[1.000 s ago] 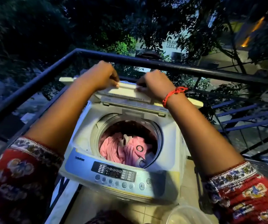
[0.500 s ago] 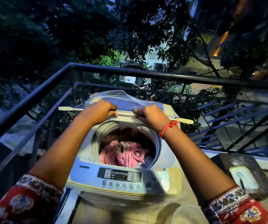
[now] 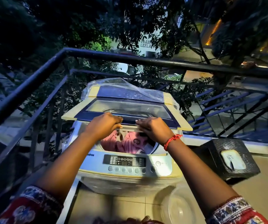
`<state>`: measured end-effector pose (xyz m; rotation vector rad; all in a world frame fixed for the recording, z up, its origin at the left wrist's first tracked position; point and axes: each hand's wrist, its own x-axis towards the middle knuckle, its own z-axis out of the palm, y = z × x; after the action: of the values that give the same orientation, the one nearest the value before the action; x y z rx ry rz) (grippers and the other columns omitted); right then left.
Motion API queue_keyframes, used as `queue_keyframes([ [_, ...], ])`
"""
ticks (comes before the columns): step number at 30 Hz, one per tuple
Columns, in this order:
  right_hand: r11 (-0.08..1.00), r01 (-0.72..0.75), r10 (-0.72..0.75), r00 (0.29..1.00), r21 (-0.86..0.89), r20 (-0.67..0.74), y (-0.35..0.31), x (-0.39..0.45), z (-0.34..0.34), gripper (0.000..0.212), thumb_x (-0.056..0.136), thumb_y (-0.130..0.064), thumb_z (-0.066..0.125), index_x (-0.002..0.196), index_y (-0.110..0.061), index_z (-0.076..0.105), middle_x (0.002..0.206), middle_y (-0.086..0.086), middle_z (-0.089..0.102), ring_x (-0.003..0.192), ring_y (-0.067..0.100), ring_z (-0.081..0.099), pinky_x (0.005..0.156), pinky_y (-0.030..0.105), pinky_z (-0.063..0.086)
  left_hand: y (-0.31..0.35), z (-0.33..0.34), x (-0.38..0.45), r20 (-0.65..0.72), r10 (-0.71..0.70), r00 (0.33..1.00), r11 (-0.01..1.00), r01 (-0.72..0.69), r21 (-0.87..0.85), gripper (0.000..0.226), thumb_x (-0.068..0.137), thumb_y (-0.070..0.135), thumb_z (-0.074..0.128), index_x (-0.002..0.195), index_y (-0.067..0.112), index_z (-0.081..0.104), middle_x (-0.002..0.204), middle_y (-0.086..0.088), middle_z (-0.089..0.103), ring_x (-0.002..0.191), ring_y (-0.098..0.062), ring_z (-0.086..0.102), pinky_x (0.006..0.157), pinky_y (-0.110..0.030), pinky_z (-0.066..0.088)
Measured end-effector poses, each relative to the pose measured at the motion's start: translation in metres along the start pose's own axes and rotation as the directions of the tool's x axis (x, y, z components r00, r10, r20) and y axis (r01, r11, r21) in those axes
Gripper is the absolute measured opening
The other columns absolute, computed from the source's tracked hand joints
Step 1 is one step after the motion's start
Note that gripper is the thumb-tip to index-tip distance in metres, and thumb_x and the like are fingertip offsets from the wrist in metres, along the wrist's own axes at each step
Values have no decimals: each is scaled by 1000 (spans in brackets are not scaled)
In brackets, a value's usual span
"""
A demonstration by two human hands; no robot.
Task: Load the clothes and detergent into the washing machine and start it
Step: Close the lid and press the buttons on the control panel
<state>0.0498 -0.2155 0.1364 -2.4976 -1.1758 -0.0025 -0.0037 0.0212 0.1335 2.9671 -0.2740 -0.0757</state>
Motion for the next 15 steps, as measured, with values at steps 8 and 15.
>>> queue_keyframes([
  [8, 986, -152, 141, 981, 70, 133, -1, -35, 64, 34, 90, -26, 64, 123, -14, 65, 123, 8, 66, 116, 25, 59, 97, 31, 45, 13, 69, -32, 39, -19, 999, 1000, 20, -4, 28, 98, 30, 46, 122, 17, 53, 119, -2, 62, 109, -22, 54, 82, -35, 49],
  [15, 984, -174, 164, 972, 45, 169, -2, -47, 95, 31, 91, -24, 62, 114, -5, 66, 108, 14, 69, 101, 32, 59, 85, 41, 50, 18, 104, -35, 107, -66, 992, 994, 74, -80, 24, 94, 9, 49, 118, 7, 56, 116, -12, 60, 111, -29, 53, 94, -38, 43],
])
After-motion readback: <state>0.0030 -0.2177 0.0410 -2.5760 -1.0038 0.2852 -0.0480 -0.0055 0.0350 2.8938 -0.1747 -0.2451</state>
